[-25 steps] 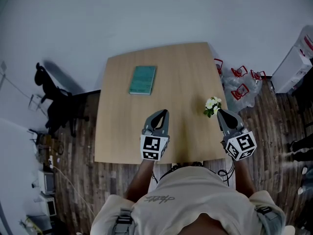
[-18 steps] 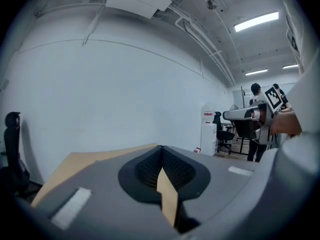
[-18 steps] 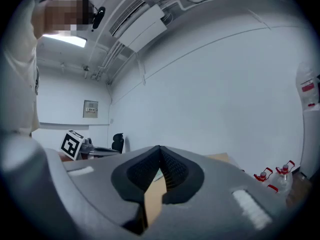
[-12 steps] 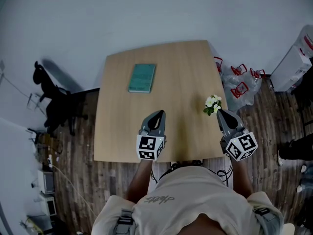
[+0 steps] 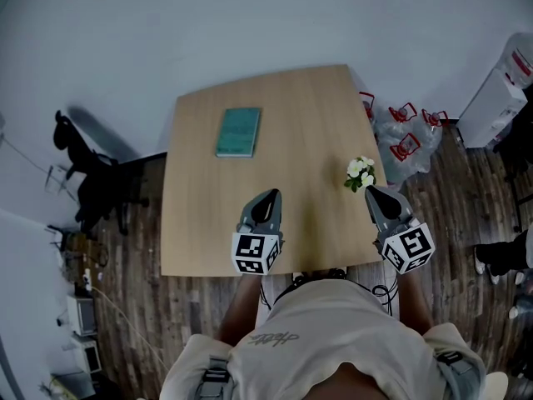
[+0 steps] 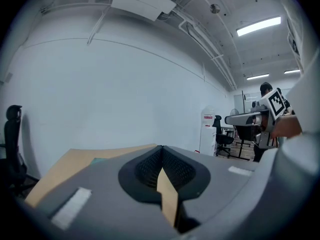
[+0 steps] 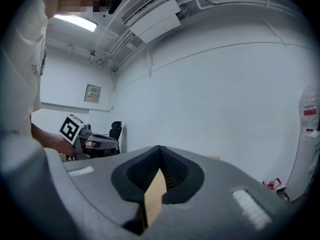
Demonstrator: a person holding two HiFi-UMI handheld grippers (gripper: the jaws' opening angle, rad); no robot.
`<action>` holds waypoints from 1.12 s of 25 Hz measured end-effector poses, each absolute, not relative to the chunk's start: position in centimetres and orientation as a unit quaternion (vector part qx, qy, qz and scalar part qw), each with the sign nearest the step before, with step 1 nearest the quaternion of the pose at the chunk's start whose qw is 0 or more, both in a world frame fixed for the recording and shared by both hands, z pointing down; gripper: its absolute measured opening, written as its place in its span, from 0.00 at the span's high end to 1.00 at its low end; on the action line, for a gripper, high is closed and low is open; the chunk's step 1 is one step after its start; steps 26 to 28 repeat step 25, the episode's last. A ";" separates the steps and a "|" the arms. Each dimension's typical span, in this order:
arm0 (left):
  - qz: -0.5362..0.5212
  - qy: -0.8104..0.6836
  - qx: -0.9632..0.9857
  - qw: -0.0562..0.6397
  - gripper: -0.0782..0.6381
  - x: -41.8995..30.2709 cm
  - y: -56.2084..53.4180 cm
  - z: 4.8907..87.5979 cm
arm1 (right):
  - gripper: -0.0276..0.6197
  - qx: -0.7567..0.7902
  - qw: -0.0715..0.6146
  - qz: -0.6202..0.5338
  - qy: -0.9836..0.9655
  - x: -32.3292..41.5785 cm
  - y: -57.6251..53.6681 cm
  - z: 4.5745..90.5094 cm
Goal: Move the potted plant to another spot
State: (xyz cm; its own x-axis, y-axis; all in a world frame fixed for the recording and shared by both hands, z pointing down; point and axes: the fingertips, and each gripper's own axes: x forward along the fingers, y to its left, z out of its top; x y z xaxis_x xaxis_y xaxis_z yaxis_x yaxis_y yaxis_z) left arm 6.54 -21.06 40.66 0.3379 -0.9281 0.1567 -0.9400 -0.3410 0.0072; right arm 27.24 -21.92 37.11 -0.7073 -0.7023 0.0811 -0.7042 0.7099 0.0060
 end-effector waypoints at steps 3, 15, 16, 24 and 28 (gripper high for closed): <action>0.059 -0.571 0.817 0.044 0.87 6.8 -21.2 40.4 | 0.95 0.379 0.047 0.004 -0.924 27.4 -21.8 37.2; 0.064 -0.576 0.814 0.045 0.87 6.4 -21.6 40.6 | 0.95 0.375 0.021 0.035 -0.926 27.7 -22.8 37.2; 0.064 -0.575 0.815 0.044 0.87 6.4 -21.7 40.6 | 0.95 0.376 0.021 0.035 -0.926 27.7 -22.8 37.3; 0.066 -0.575 0.815 0.043 0.87 6.4 -22.1 40.7 | 0.95 0.377 0.030 0.034 -0.925 27.6 -23.0 38.1; 0.066 -0.575 0.815 0.043 0.87 6.4 -22.2 40.6 | 0.95 0.378 0.031 0.035 -0.925 27.7 -23.1 38.1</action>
